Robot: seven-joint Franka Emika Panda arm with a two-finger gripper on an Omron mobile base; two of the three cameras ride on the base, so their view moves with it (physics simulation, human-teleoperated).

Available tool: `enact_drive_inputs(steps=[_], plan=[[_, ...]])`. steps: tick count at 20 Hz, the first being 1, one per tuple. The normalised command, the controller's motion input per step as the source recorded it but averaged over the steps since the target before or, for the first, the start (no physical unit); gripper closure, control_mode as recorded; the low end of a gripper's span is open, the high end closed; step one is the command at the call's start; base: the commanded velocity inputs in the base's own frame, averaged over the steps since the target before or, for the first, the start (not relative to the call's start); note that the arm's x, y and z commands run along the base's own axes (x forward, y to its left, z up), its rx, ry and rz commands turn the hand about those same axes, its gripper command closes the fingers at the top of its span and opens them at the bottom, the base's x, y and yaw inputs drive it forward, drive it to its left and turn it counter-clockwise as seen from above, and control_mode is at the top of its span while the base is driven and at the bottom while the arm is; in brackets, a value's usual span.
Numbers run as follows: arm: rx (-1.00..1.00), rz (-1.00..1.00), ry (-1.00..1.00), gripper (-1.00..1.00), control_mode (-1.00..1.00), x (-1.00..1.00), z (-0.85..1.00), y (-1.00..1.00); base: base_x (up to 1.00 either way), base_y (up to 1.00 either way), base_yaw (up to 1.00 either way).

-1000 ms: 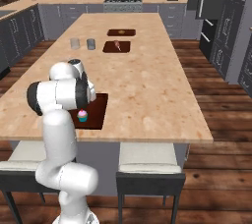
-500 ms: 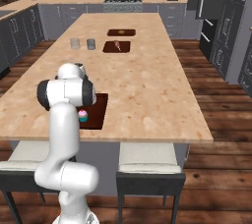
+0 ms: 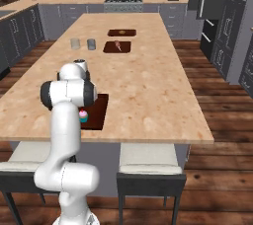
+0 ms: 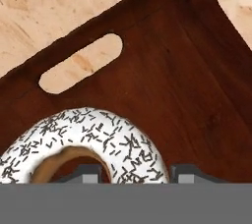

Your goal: Take the donut and cupcake from the fridge and place them on the empty tray on the dining counter.

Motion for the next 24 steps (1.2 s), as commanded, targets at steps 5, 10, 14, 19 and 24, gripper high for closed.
enact_drive_inputs(steps=[5,10,14,19,24], plan=[[0.03,0.0,0.0,-1.0,-1.0,-0.14,0.02,-0.01,0.0,0.0,0.0],[0.12,0.0,0.0,-1.0,-1.0,-0.14,0.5,-0.23,0.0,0.0,0.0],[0.02,0.08,-0.07,-1.0,-1.0,-0.55,1.0,-0.24,0.0,0.0,0.0],[0.0,0.32,-0.16,-1.0,-1.0,-0.98,0.66,-0.58,0.0,0.0,0.0],[0.05,0.31,-0.29,-1.0,-1.0,-1.0,0.81,-0.57,0.0,0.0,0.0]])
